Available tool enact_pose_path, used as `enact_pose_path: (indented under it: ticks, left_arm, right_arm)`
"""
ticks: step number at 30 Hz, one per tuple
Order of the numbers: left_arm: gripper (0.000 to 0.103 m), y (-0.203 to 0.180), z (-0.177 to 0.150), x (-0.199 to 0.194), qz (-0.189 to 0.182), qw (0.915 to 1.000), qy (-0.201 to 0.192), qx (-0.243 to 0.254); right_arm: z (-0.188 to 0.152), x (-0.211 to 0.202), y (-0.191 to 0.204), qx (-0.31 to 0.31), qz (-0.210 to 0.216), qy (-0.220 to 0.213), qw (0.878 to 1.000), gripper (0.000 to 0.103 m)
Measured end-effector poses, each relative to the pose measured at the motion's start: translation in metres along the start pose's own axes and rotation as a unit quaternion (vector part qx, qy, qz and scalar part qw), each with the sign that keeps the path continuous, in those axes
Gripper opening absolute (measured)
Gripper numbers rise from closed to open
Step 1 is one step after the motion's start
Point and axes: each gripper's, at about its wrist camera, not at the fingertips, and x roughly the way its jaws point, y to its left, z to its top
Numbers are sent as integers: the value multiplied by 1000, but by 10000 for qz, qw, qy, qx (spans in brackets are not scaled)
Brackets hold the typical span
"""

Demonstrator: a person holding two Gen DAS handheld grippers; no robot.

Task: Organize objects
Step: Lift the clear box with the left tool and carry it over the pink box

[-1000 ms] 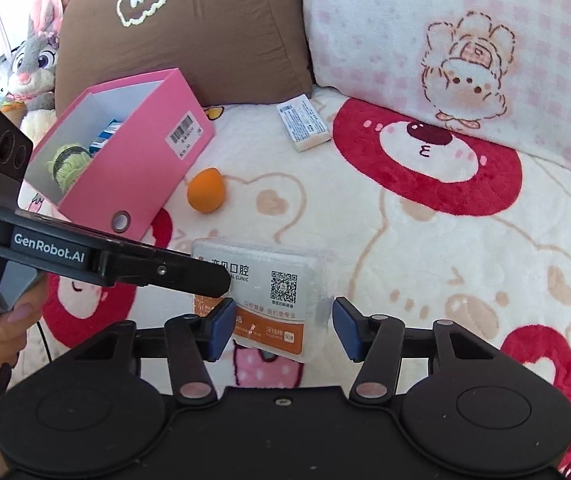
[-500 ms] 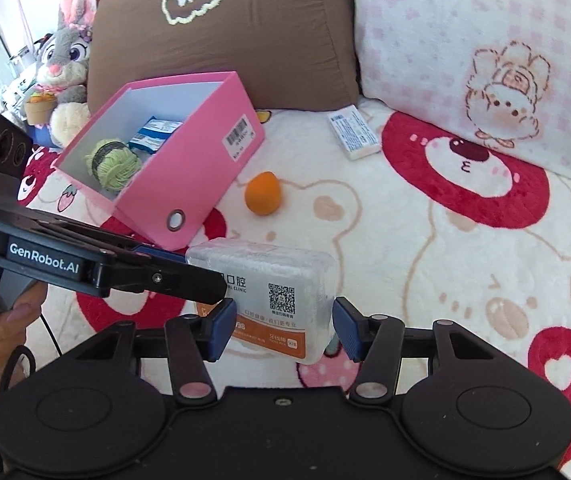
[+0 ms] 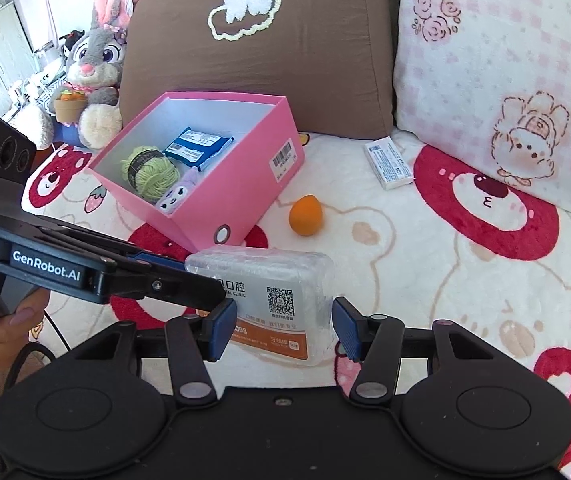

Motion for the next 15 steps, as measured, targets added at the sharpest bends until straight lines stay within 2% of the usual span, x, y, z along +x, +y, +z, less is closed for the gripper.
enact_pose_path:
  ticks: [10, 15]
  left_arm:
    - [35, -2, -4, -39, 111, 9995, -245, 133]
    - [36, -1, -9, -52, 254, 9992, -270, 177]
  right_arm:
    - [-2, -2, 22, -27, 261, 48, 9996, 57]
    - [0, -10, 38, -132, 261, -77, 9995, 55]
